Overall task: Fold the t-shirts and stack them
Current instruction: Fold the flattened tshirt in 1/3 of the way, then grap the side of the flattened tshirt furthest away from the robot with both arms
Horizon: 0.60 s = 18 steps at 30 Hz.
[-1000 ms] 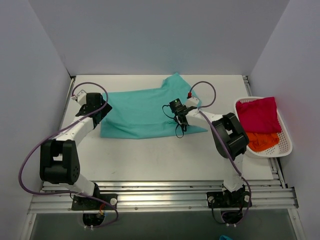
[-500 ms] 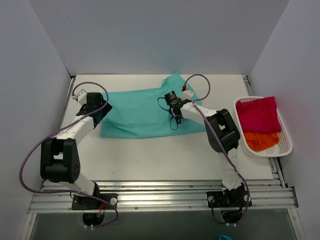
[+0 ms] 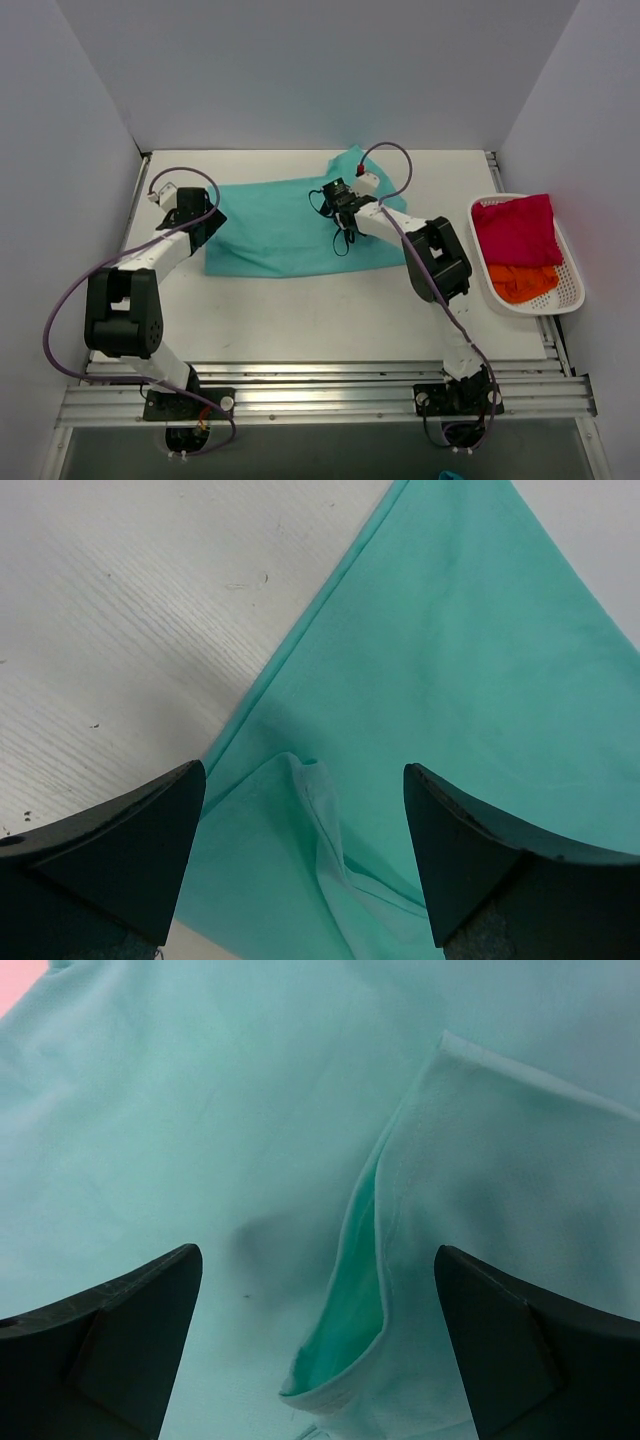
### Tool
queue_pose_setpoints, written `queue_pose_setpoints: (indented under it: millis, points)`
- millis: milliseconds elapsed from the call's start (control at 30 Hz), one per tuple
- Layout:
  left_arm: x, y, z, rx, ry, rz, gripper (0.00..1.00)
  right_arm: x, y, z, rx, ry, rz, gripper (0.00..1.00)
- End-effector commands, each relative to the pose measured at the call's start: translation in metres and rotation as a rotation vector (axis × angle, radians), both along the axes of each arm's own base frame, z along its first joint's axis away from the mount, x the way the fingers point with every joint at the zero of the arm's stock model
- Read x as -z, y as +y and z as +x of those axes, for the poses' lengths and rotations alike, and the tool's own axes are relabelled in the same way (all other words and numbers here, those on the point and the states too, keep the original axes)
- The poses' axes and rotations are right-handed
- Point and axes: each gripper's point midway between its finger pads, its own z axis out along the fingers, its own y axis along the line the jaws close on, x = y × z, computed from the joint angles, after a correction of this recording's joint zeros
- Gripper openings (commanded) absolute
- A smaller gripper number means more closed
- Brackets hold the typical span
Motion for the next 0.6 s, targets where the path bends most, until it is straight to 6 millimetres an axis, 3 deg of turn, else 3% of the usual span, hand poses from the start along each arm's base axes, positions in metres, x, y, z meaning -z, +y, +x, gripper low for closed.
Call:
queue_pose_setpoints:
  millis: [0, 100, 133, 233, 267, 300, 333, 367, 400, 433, 467, 500, 533, 567]
  points:
    - [-0.033, 0.0, 0.026, 0.012, -0.095, 0.01, 0.89, -0.074, -0.001, 0.018, -0.013, -0.129, -0.013, 0.97]
    - [-0.052, -0.002, 0.037, 0.031, -0.127, 0.014, 0.89, -0.102, 0.007, 0.035, -0.071, -0.184, 0.003, 0.99]
    - [-0.06, -0.003, 0.041, 0.04, -0.142, 0.015, 0.89, -0.125, 0.007, 0.048, -0.087, -0.215, -0.006, 1.0]
    - [-0.084, -0.003, 0.06, 0.071, -0.189, 0.042, 0.9, -0.124, 0.004, 0.077, -0.177, -0.219, -0.024, 1.0]
    - [-0.089, -0.005, 0.065, 0.091, -0.196, 0.053, 0.9, -0.139, -0.01, 0.093, -0.173, -0.232, -0.017, 1.0]
    - [-0.098, -0.005, 0.076, 0.094, -0.214, 0.057, 0.9, -0.119, -0.015, 0.103, -0.203, -0.19, -0.037, 1.0]
    - [-0.098, -0.004, 0.08, 0.097, -0.205, 0.062, 0.9, -0.113, -0.027, 0.108, -0.21, -0.151, -0.039, 0.96]
    - [-0.1, -0.003, 0.085, 0.101, -0.206, 0.071, 0.9, -0.123, -0.038, 0.127, -0.239, -0.173, 0.026, 0.98]
    - [-0.101, -0.002, 0.094, 0.101, -0.208, 0.074, 0.9, -0.107, -0.044, 0.135, -0.253, -0.158, 0.055, 1.0]
    - [-0.101, 0.0, 0.099, 0.099, -0.211, 0.079, 0.9, -0.103, -0.055, 0.142, -0.244, -0.17, 0.078, 1.0]
    - [-0.099, 0.001, 0.104, 0.103, -0.208, 0.08, 0.91, -0.097, -0.067, 0.147, -0.196, -0.168, 0.108, 1.0]
    - [-0.086, 0.001, 0.111, 0.112, -0.184, 0.07, 0.91, -0.086, -0.094, 0.15, -0.139, -0.159, 0.106, 1.0]
    - [-0.091, 0.001, 0.12, 0.116, -0.198, 0.064, 0.91, -0.088, -0.103, 0.158, -0.12, -0.207, 0.113, 1.0]
    - [-0.074, 0.003, 0.128, 0.117, -0.17, 0.06, 0.91, -0.088, -0.11, 0.159, -0.114, -0.222, 0.112, 1.0]
